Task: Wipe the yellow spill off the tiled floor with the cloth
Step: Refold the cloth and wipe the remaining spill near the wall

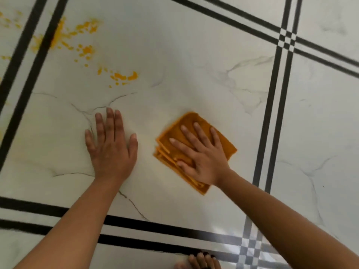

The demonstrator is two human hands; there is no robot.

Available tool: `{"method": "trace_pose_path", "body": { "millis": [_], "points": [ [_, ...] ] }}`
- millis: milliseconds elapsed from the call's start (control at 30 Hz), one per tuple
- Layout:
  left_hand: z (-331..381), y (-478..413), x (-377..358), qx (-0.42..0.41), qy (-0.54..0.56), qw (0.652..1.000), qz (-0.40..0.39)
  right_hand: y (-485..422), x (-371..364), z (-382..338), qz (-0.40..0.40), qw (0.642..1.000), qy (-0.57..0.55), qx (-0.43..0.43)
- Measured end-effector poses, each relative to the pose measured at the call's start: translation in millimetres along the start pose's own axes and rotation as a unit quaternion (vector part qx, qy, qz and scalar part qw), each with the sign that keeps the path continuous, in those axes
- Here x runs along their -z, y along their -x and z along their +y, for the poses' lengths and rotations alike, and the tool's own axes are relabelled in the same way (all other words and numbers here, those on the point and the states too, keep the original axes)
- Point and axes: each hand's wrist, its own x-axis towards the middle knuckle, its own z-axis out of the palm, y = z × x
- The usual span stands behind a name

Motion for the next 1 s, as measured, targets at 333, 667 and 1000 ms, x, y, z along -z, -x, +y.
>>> {"method": "trace_pose_path", "body": {
  "millis": [333, 667, 1000],
  "points": [
    [-42, -9, 32, 0.134, 0.009, 0.990, -0.040, -63, -3, -52, -0.015, 0.998, -0.021, 0.058],
    [-89, -37, 27, 0.066, 0.017, 0.997, 0.019, -144, -6, -74, 0.003, 1.000, 0.002, -0.007],
    [-110, -46, 33, 0.104, 0.034, 0.993, 0.051, -192, -3, -94, -0.019, 0.999, -0.009, 0.043]
  ]
}}
